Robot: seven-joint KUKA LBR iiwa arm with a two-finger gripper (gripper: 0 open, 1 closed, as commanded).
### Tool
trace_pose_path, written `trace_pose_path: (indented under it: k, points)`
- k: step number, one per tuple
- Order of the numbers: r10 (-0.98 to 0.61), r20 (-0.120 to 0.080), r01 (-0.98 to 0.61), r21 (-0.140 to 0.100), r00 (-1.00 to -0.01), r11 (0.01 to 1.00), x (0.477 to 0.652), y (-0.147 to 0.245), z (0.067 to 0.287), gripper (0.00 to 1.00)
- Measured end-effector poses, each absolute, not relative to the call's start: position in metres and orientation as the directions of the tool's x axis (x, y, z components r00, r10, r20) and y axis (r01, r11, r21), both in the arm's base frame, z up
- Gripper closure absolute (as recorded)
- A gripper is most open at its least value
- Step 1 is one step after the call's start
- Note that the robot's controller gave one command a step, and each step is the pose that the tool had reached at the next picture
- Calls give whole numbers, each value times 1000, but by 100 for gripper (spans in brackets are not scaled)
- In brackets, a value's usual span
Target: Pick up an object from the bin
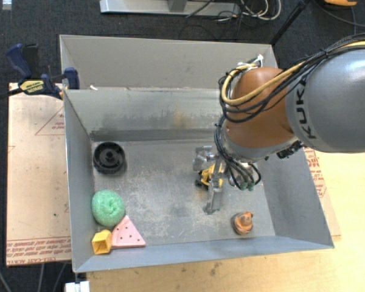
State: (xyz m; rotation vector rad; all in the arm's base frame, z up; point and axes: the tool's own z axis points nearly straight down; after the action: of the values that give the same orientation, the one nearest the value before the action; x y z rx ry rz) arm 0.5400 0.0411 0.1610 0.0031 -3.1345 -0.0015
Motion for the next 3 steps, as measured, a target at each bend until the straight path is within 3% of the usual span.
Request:
trace_pose_path:
  k: [2,3]
  points:
    - [52,-2,52,3,-999,999,553,21,167,0]
    - [165,-2,165,1,-986,986,556,-3,147,0]
